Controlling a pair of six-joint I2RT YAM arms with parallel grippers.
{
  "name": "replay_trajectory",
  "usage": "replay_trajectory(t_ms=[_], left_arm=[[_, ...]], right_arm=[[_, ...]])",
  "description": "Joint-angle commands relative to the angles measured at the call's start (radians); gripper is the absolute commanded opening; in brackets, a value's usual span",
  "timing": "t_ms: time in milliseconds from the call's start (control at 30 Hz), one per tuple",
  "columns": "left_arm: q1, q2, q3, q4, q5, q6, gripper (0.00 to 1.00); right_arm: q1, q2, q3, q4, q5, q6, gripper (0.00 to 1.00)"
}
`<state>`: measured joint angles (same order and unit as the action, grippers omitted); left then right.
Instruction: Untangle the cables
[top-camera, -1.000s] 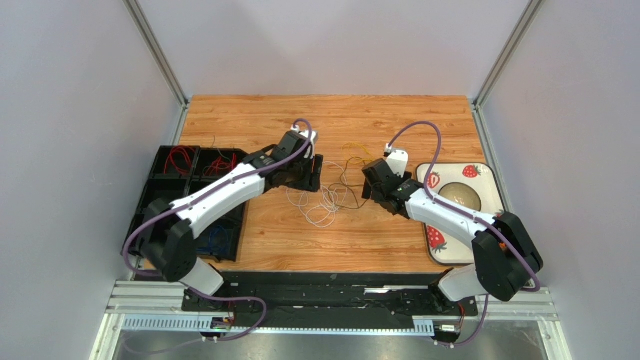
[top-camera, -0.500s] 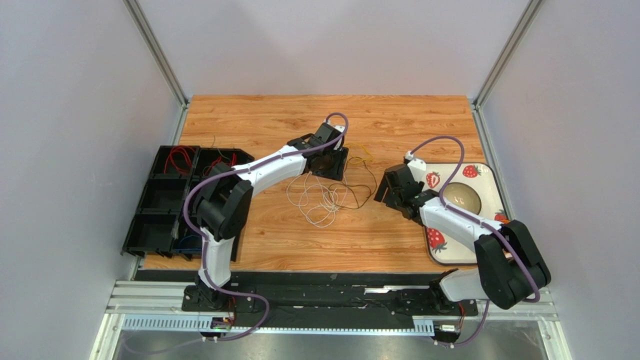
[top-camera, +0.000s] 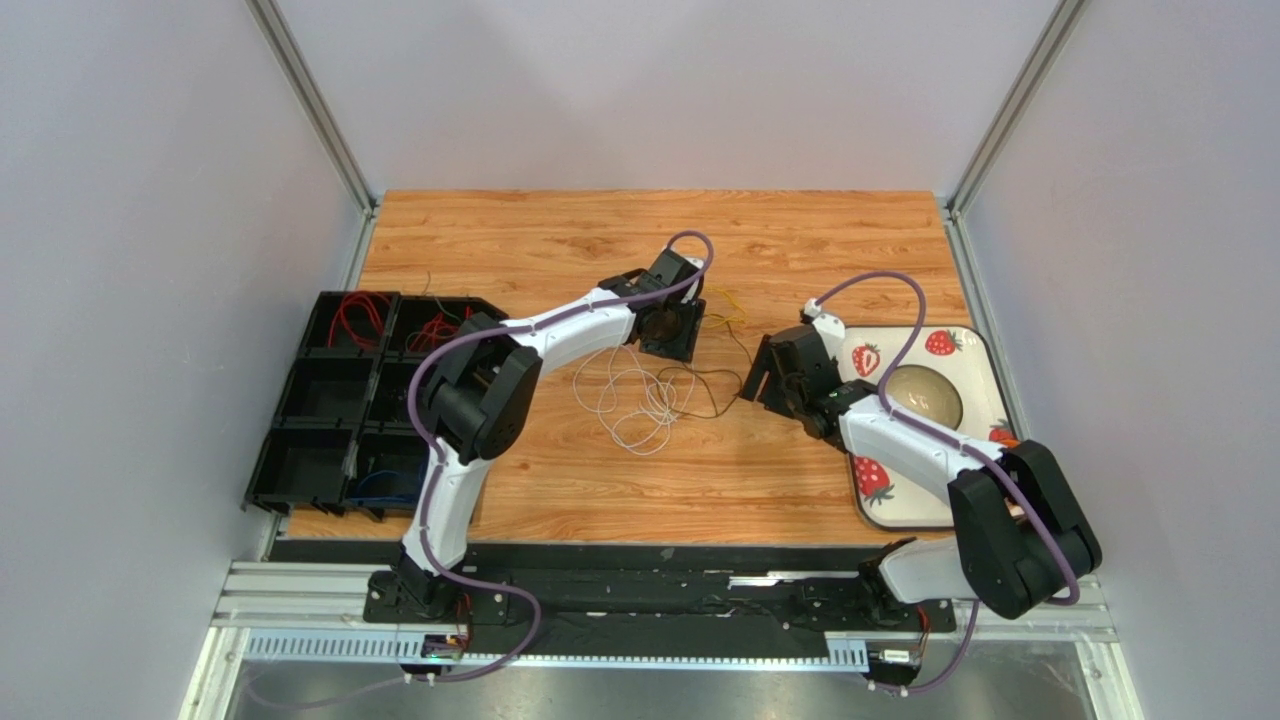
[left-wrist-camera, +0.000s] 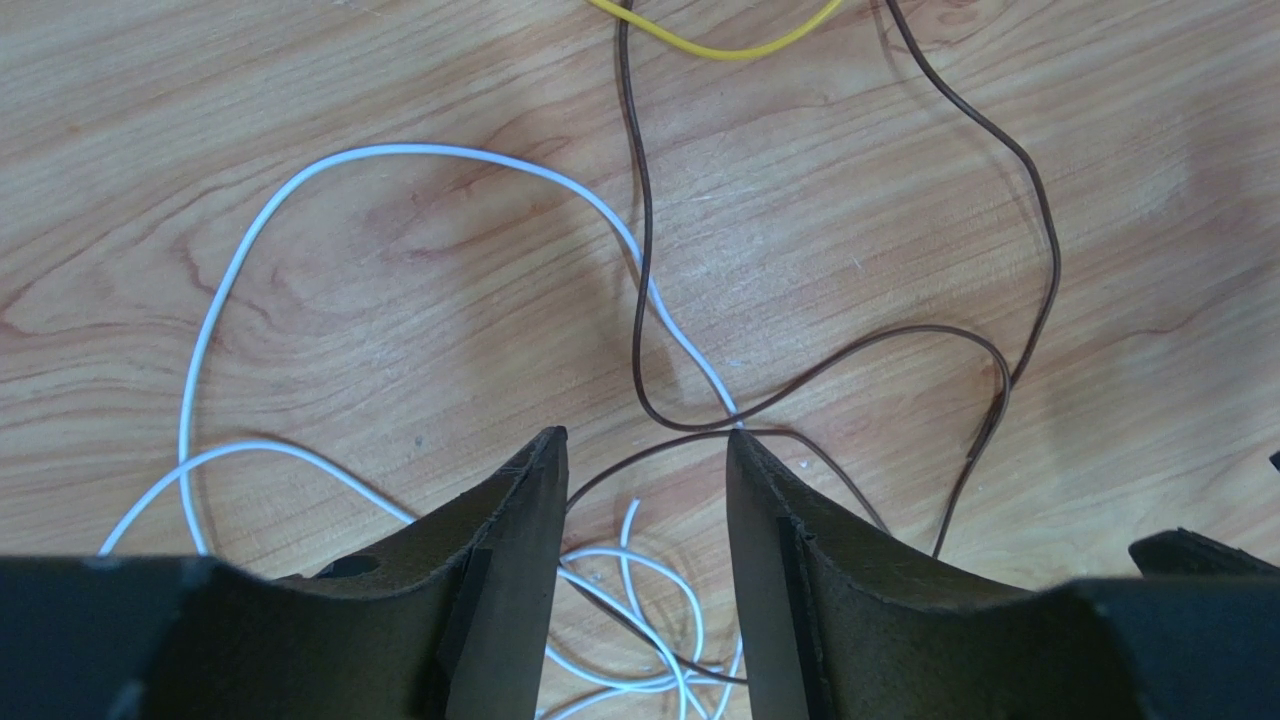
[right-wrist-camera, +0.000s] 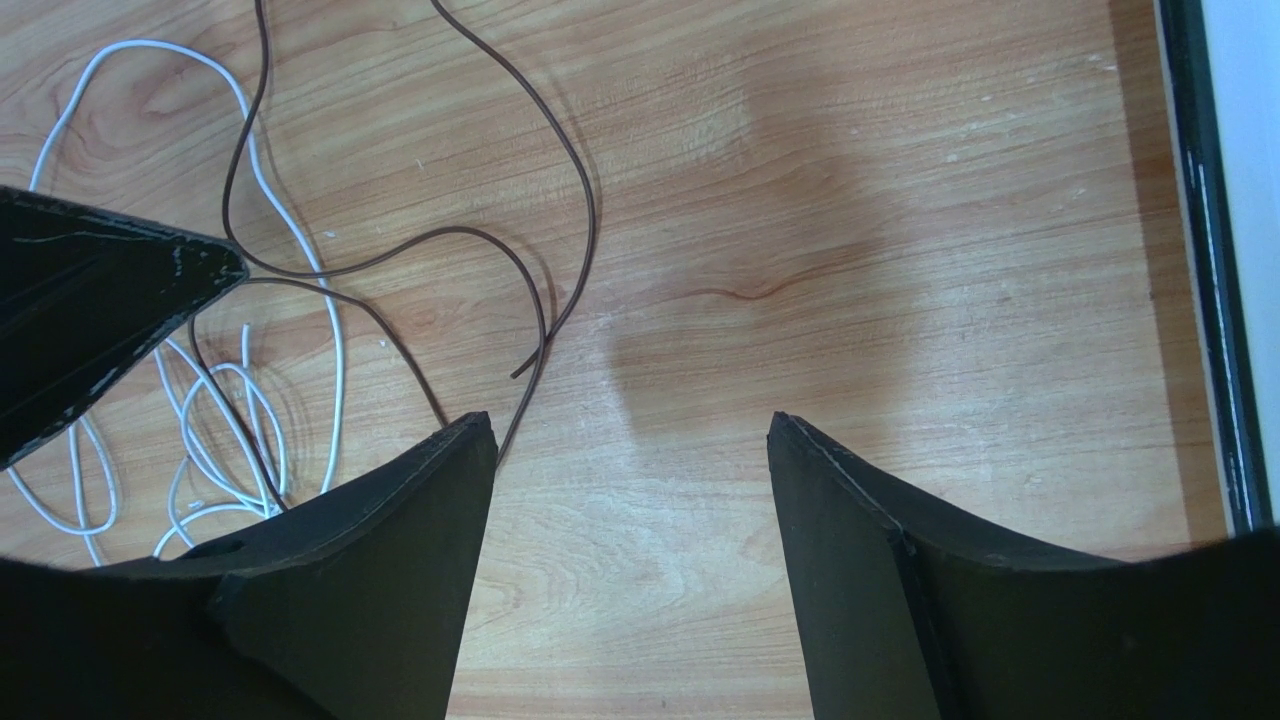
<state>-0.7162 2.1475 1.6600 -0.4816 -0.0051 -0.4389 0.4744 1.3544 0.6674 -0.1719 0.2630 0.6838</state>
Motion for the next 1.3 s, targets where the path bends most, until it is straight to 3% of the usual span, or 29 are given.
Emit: replay_trajectory(t_ms=[0, 267, 467, 500, 567, 600, 700, 900, 1133, 1267], left_arm=[[-0.008, 0.026, 0.047, 0.011, 0.007, 0.009, 0.5], [-0.008, 0.064, 0.096, -0.008, 0.007, 0.008, 0.46], [-0.006, 0.089, 0.124, -0.023, -0.027, 0.002, 0.37], [-0.008, 0.092, 0.124, -0.023, -0.029, 0.002, 0.28], [-0.006, 0.097, 0.129, -0.028, -0.03, 0.0, 0.2], [-0.008, 0.098, 0.13, -0.034, -0.027, 0.003, 0.11], [-0.006, 0.094, 0.144, -0.051, -0.021, 0.008, 0.0], [-0.006, -0.003, 0.165, -0.077, -0.013, 0.014, 0.0], [-0.003, -0.269, 0.21, -0.12, -0.051, 0.081, 0.0], [0.018, -0.327, 0.201, -0.101, -0.082, 0.117, 0.0]], right_arm=[[-0.005, 0.002, -0.005, 0.046, -0.007, -0.006, 0.71], [-0.006, 0.009, -0.002, 0.046, -0.016, -0.009, 0.7], [-0.007, 0.014, 0.001, 0.048, -0.021, -0.012, 0.7], [-0.007, 0.014, 0.003, 0.046, -0.021, -0.012, 0.7], [-0.008, 0.017, 0.004, 0.046, -0.022, -0.012, 0.7], [-0.007, 0.018, 0.004, 0.046, -0.025, -0.013, 0.7], [-0.007, 0.02, 0.006, 0.046, -0.025, -0.013, 0.69], [-0.008, 0.018, 0.003, 0.049, -0.024, -0.013, 0.69], [-0.008, 0.015, 0.001, 0.051, -0.022, -0.012, 0.69], [-0.008, 0.012, -0.002, 0.052, -0.024, -0.012, 0.69]])
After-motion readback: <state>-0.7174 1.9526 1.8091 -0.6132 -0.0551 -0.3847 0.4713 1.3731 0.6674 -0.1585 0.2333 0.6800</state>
